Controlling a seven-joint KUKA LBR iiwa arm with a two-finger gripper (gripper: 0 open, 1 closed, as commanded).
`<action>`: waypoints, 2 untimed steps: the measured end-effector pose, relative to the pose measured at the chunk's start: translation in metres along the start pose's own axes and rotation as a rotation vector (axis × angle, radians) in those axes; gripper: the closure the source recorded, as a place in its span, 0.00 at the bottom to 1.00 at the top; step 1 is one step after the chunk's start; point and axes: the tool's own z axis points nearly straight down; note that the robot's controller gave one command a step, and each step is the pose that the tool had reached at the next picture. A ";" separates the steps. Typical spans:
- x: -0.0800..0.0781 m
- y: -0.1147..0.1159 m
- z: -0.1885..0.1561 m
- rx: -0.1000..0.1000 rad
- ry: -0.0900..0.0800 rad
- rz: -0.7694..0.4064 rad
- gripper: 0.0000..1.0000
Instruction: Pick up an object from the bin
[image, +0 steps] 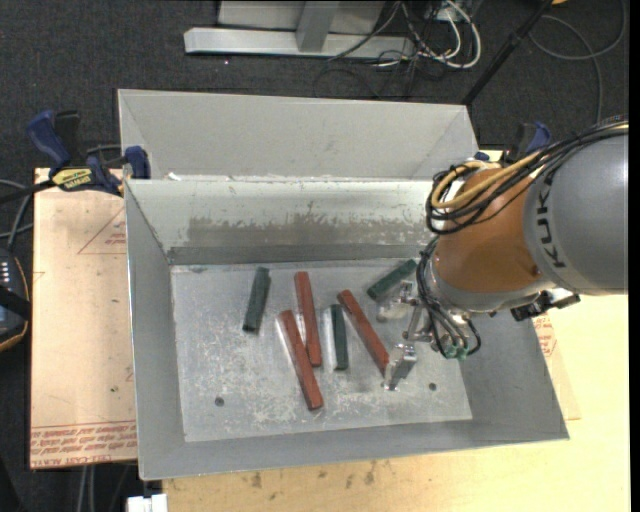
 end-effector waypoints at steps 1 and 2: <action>0.004 -0.004 0.037 -0.001 -0.004 0.071 0.00; 0.014 -0.005 0.043 -0.004 -0.022 0.132 1.00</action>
Offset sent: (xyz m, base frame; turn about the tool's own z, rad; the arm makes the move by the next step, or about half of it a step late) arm -0.0217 -0.0021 -0.0503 0.1331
